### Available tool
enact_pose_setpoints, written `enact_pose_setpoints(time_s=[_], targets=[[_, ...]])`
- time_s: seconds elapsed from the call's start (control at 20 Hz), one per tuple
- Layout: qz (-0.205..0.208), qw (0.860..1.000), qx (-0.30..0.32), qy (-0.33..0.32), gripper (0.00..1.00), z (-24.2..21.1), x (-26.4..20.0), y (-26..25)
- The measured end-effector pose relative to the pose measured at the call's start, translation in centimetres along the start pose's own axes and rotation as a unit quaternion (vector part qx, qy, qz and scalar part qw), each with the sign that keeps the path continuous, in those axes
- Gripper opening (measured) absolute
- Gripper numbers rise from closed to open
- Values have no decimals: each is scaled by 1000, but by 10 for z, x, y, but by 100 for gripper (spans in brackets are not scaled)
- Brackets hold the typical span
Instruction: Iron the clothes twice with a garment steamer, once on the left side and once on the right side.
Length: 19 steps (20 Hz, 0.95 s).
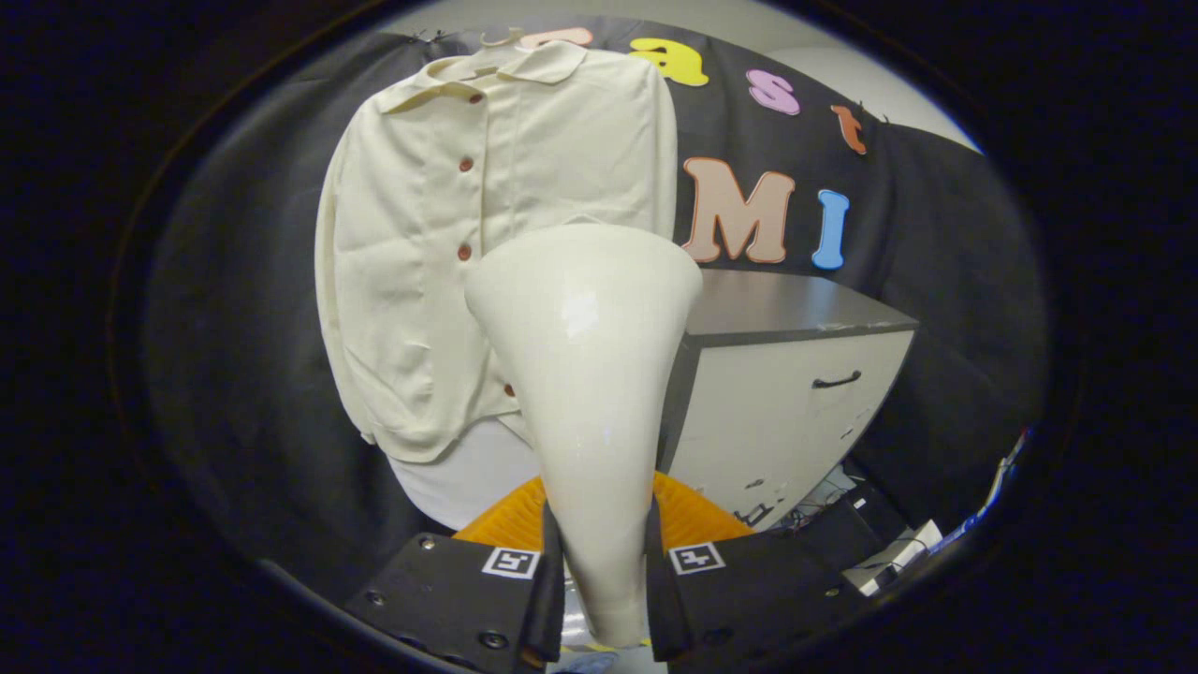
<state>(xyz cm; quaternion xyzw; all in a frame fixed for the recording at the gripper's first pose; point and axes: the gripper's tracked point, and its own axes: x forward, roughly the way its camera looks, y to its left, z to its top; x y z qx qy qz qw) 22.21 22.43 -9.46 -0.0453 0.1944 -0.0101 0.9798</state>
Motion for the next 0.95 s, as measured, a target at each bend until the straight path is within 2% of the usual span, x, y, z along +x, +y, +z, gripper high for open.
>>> enact_pose_setpoints(time_s=[0.25,0.55,0.95], targets=[[9,999,-12,-39,36,41,-47,-5],[33,995,17,-97,36,83,-108,-20],[55,989,16,-135,36,71,-171,-48]])
